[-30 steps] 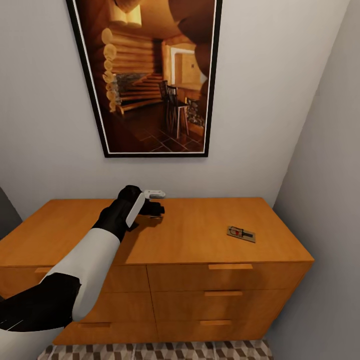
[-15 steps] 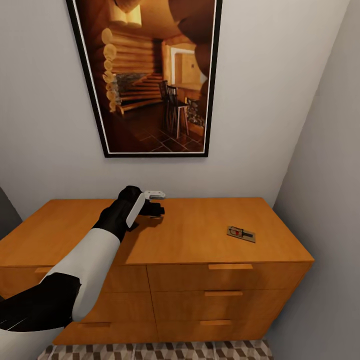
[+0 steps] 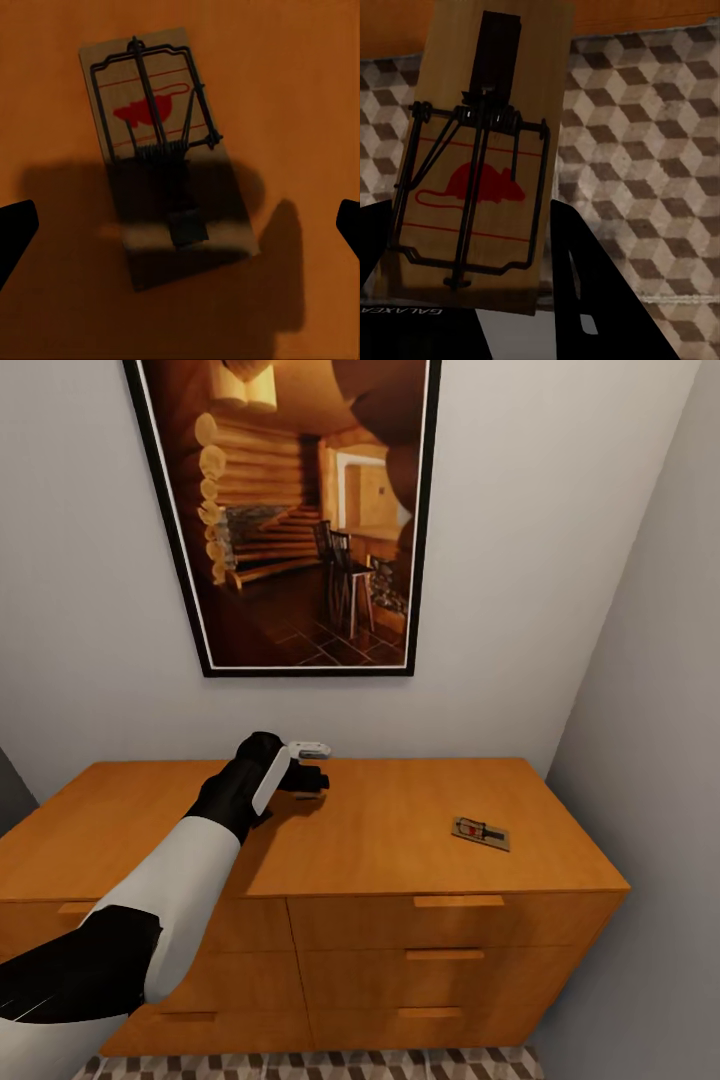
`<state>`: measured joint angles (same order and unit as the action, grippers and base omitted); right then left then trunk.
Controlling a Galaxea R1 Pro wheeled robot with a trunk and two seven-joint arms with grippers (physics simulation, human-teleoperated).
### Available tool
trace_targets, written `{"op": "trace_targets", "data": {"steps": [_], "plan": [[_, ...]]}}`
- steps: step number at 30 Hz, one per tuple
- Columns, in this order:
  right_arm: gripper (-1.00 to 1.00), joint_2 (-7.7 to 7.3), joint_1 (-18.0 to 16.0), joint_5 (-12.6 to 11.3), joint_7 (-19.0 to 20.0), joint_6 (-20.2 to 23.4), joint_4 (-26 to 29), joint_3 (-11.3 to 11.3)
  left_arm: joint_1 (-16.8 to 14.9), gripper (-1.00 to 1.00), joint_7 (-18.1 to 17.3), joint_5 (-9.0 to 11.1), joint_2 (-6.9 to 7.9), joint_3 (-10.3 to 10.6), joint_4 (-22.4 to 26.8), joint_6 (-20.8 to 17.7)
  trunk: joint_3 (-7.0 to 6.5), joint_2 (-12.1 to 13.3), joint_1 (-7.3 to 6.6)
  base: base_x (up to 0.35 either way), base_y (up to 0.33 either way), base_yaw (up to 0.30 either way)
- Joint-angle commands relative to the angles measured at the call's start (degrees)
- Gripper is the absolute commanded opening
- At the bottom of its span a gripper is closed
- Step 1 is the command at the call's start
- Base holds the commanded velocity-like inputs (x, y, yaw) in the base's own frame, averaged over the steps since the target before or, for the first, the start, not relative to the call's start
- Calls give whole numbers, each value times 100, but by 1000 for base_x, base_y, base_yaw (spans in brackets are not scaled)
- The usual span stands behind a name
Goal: Take the four mousetraps from the cabinet in the bathroom and place them on the bathroom floor. Make sure all four end up on the same floor surface, and ensure that at least two of them are either under or directly next to the same bathroom sink.
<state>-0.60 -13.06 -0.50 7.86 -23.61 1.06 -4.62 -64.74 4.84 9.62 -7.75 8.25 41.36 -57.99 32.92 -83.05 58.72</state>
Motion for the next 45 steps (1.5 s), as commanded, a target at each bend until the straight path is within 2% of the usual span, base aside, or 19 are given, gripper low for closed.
{"op": "trace_targets", "data": {"steps": [1,45], "plan": [[-100,-2,-3,-29,66,-12,-6,-48,-4,100,50,57,2,14,4,-19,6,-3,1,54,-29,0],[-100,-2,-3,-29,66,-12,-9,-48,-4,100,52,61,10,15,-5,-19,6,-3,1,17,-2,0]]}}
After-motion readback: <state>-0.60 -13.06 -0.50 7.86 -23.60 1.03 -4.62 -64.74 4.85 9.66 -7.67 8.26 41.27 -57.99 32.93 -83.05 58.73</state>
